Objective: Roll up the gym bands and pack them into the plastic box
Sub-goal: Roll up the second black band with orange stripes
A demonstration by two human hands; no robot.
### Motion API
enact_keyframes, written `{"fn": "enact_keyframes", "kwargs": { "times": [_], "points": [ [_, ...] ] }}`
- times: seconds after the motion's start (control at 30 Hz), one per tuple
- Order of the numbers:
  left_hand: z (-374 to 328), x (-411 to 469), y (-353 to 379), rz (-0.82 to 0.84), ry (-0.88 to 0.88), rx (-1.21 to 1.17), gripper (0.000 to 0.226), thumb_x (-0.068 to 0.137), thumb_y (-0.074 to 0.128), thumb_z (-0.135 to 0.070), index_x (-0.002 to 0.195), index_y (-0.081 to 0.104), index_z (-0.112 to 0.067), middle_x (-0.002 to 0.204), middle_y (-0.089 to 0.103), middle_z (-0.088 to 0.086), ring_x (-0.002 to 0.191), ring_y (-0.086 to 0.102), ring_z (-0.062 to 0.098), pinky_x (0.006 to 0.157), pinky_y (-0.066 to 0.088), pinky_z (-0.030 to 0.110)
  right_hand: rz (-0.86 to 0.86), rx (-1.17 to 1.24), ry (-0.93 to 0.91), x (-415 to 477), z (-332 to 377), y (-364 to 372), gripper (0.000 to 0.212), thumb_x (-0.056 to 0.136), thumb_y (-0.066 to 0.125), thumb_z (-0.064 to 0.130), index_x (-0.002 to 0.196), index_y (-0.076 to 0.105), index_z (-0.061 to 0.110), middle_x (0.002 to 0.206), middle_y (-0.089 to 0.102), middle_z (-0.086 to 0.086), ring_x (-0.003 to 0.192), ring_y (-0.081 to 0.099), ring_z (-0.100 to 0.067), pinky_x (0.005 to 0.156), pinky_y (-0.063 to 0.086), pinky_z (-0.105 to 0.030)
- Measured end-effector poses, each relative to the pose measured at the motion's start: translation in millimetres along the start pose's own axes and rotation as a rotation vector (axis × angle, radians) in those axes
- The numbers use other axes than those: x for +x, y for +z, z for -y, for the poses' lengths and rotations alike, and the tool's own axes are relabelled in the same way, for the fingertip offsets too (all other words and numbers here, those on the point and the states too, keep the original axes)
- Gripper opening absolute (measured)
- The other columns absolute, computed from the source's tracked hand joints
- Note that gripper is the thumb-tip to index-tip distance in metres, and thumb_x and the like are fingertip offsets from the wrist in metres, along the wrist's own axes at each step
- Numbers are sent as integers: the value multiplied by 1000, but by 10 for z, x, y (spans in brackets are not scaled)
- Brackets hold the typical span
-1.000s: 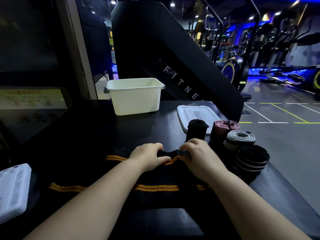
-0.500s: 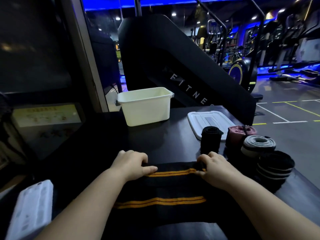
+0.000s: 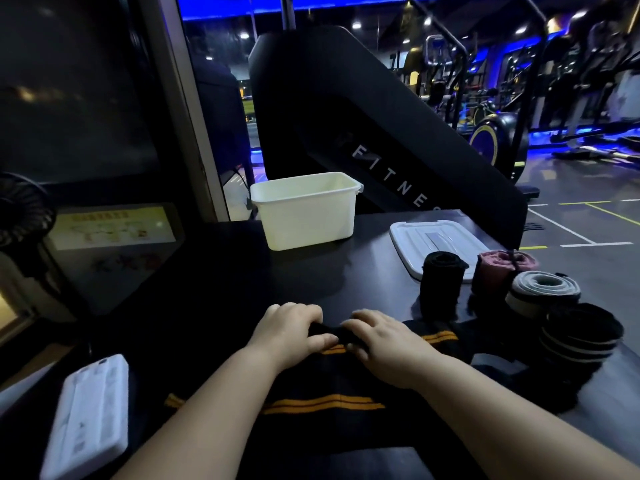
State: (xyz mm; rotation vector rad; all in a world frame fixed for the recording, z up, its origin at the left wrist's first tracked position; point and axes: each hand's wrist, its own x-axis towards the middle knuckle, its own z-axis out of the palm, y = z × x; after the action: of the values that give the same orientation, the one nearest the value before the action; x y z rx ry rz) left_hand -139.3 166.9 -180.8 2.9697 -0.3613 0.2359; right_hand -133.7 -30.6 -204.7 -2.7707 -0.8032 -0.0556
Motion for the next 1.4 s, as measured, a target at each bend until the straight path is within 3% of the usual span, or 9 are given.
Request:
{"fn": "enact_keyframes", "kwargs": {
  "times": [0.13,0.43,0.6,0.83,0.93,1.07,1.17,1.3,1.4],
  "points": [
    [106,-56,-70,36,-71,-62,41,81,56,-70,97,56,-32,91,60,-11,91,57,16,77,45,31,82,-39,26,27,-42,69,51,103,30,45,152,23,33,162,16,3,150,6,-16,122,5,-34],
    [673,-276,-280,317,-221,-286,34,80,69,-56,102,51,-39,108,56,-12,100,55,10,86,46,26,63,-16,-5,10,-45,64,54,103,34,42,147,4,55,162,15,6,149,11,-21,121,10,-34],
    [638,-326,-300,155,-222,-313,19,83,72,-41,84,54,-34,82,57,-11,74,54,5,62,38,23,84,-65,-42,-16,-43,65,43,104,28,41,143,23,59,161,15,14,149,13,-29,119,14,-40],
    [565,-280,-290,37,-292,-192,28,78,68,-56,73,51,-34,80,59,-11,96,51,16,76,46,31,76,-51,-9,1,-45,88,42,103,34,39,142,31,55,158,25,15,149,15,-28,119,14,-39],
    [537,-287,-244,8,-322,-170,31,78,66,-60,74,49,-35,80,57,-11,101,49,18,77,45,31,124,-43,8,-14,-22,47,48,96,31,61,143,30,53,159,21,16,150,9,-25,120,10,-40],
    [516,-287,-263,-6,-343,-195,31,79,67,-57,72,54,-30,76,61,-9,79,60,12,62,44,27,143,-18,20,-40,1,9,63,85,30,75,144,30,52,159,20,16,150,6,-22,121,7,-40],
    [559,-290,-311,20,-329,-353,29,76,75,-47,74,57,-24,76,65,-6,75,63,13,67,51,30,135,-17,22,-36,4,8,58,90,37,70,144,30,52,159,20,17,150,6,-21,121,7,-40],
    [736,-371,-419,280,-336,-853,26,66,75,-28,88,65,-18,95,70,8,91,69,26,84,55,41,141,-7,37,-40,2,9,58,89,36,71,144,29,53,159,20,18,150,5,-20,121,6,-39],
    [841,-442,-380,324,-352,-923,26,73,76,-20,96,65,-14,101,71,11,93,69,27,86,55,41,148,-9,37,-37,-6,6,63,85,33,75,144,28,54,159,20,19,150,5,-19,120,5,-39]
  ]
}}
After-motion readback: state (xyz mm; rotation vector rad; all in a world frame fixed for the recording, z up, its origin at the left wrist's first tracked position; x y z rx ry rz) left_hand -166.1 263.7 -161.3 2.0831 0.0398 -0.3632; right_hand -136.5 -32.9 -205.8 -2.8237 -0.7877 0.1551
